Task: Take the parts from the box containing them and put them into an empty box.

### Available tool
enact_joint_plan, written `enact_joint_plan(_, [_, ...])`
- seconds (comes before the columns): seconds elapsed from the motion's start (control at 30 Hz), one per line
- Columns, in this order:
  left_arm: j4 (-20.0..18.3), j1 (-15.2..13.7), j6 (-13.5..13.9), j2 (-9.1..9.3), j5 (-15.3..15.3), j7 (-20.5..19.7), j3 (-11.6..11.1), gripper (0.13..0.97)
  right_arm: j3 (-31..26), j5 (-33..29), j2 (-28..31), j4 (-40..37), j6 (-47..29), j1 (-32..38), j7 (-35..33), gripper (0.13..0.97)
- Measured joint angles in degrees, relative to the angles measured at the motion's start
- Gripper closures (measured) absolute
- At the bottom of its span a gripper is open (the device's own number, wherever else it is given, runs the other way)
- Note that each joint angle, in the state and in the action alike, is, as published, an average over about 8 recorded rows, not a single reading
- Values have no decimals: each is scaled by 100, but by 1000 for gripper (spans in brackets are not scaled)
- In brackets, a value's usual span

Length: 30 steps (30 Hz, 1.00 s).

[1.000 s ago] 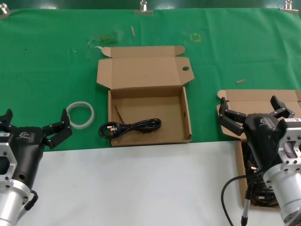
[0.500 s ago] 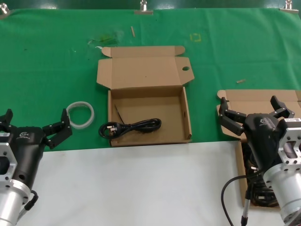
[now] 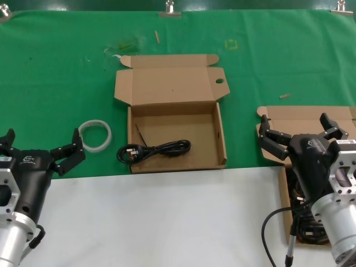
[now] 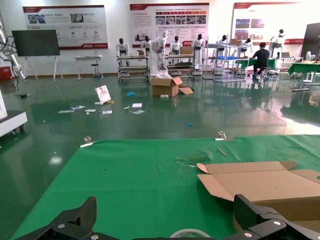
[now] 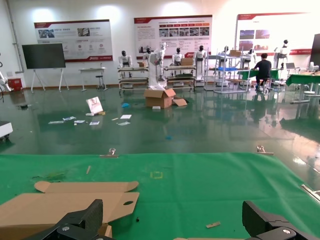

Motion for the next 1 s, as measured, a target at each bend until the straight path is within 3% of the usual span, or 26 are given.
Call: enact_joint_plan(1.0, [0, 0, 0, 0, 0, 0, 0, 132, 0, 0, 0, 0, 0, 0, 0, 129])
